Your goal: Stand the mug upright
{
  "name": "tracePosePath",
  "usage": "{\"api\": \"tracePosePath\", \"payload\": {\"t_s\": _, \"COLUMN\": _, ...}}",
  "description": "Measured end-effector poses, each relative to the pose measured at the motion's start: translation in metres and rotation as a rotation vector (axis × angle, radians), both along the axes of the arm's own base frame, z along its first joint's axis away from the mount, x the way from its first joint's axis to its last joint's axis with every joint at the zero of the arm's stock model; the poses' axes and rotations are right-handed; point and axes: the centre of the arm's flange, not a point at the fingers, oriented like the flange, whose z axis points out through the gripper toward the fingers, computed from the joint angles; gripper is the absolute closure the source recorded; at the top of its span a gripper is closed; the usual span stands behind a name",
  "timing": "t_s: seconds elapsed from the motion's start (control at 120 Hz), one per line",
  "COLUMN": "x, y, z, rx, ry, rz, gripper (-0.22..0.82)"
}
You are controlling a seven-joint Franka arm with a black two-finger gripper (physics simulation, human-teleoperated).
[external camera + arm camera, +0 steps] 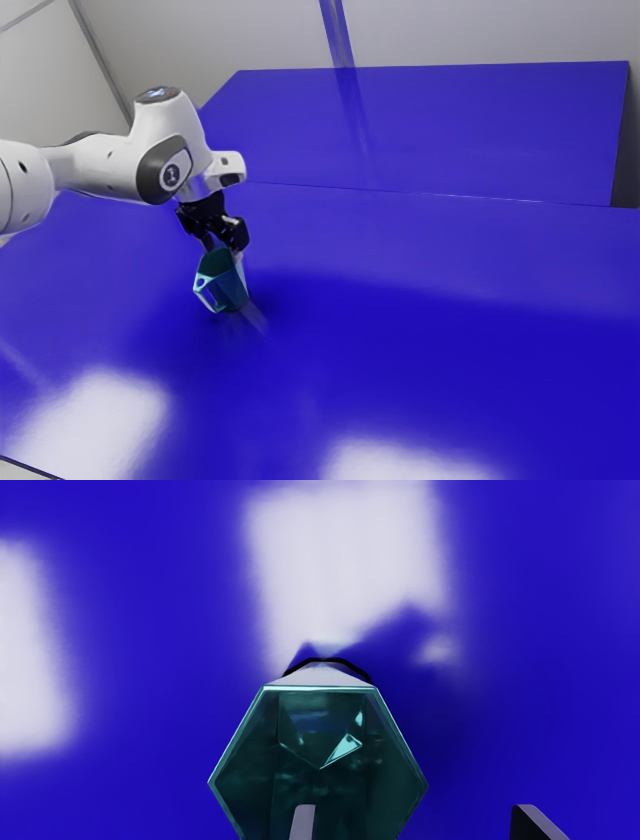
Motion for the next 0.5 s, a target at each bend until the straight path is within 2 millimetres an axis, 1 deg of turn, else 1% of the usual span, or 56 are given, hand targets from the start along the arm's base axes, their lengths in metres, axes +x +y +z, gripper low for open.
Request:
{"api": "tracePosePath", "payload": {"t_s": 0.05, "x": -0.002, "y": -0.001, "z": 0.013, "rx": -0.006, "ry": -0.008, "rz": 0.006, "gripper": 0.15}}
{"api": "tracePosePath", "payload": {"t_s": 0.1, "x": 0.0, "y": -0.002, "z": 0.028, "rx": -0.015, "ry": -0.017, "rz": 0.012, "gripper": 0.12}}
{"api": "tracePosePath", "payload": {"t_s": 0.208, "x": 0.014, "y": -0.004, "z": 0.067, "rx": -0.043, "ry": -0.033, "rz": 0.027, "gripper": 0.07}}
{"api": "tracePosePath", "payload": {"t_s": 0.292, "x": 0.026, "y": -0.006, "z": 0.103, "rx": -0.059, "ry": -0.048, "rz": 0.032, "gripper": 0.05}}
{"api": "tracePosePath", "payload": {"t_s": 0.392, "x": 0.033, "y": -0.006, "z": 0.141, "rx": -0.08, "ry": -0.053, "rz": 0.038, "gripper": 0.03}}
{"api": "tracePosePath", "payload": {"t_s": 0.433, "x": 0.032, "y": -0.005, "z": 0.153, "rx": -0.085, "ry": -0.051, "rz": 0.04, "gripper": 0.02}}
{"api": "tracePosePath", "payload": {"t_s": 0.5, "x": 0.03, "y": -0.004, "z": 0.164, "rx": -0.09, "ry": -0.035, "rz": 0.044, "gripper": 0.02}}
